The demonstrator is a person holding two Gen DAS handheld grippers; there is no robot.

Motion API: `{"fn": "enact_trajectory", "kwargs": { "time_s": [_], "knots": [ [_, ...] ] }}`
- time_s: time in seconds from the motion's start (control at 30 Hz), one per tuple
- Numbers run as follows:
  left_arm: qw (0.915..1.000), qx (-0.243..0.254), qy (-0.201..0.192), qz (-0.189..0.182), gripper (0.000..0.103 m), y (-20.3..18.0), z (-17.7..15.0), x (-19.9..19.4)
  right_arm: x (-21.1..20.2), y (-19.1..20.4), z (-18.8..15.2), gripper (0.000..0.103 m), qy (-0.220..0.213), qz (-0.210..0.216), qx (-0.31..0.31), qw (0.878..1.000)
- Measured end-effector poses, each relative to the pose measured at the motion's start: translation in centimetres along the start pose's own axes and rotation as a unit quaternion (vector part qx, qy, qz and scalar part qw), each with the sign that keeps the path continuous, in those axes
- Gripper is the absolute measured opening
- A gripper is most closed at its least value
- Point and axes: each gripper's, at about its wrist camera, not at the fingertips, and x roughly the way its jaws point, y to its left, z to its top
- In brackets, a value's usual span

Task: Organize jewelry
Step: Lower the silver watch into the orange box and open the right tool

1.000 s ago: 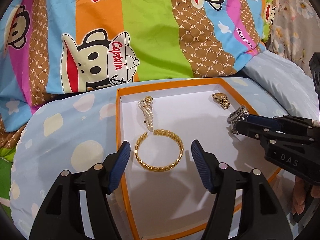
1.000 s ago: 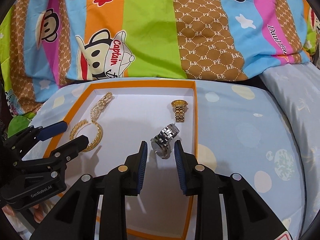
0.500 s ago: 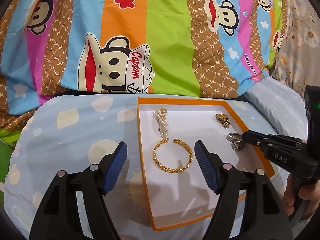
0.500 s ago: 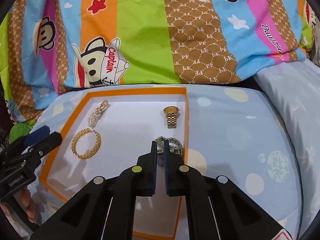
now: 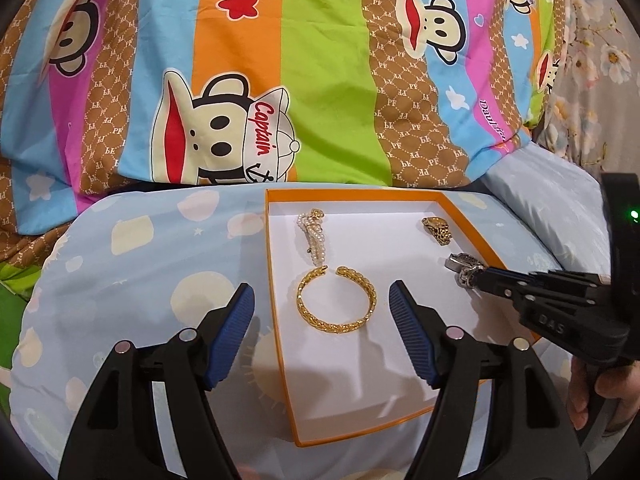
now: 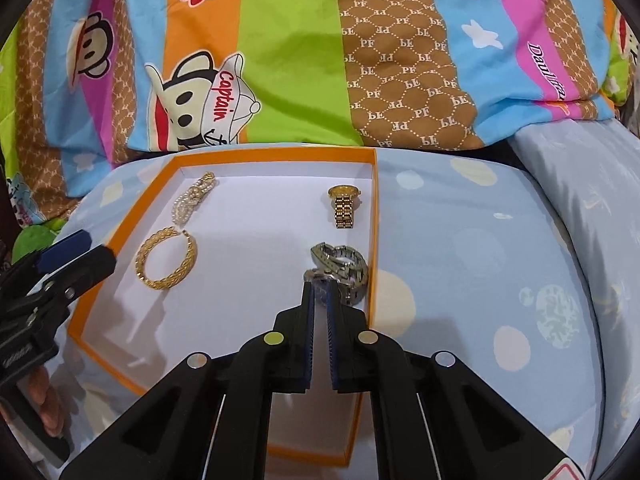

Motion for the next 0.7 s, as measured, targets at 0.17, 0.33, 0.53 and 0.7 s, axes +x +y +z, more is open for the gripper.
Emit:
{"fn": "enact_trajectory", "kwargs": {
  "time_s": [0.17,0.33,0.53,0.7],
  "knots": [
    [1.0,0.004,0.004,0.0,0.067,-0.1,-0.2,0.4,1.3,0.3,1.0,0.004,0.004,0.0,-0.004,1.0],
    [0.9999,0.0,0.012,0.003,0.067,0.1,-0.2,0.9,0.0,0.3,0.7,0.004,-0.014,0.003,0.005,1.0],
    [0.9999,-0.013,0.004,0.004,0.068,0.8,-0.1,-0.1,-5.0,-0.6,-0.3,0.004,-0.055,-0.006,0.021,0.998],
    [0.9996,-0.027,0.011,-0.007,0.068,1.5,-1.4,-2.0,-9.1,-0.3,-3.6,0.004,-0.071,-0.006,0.025,0.997]
  ]
}}
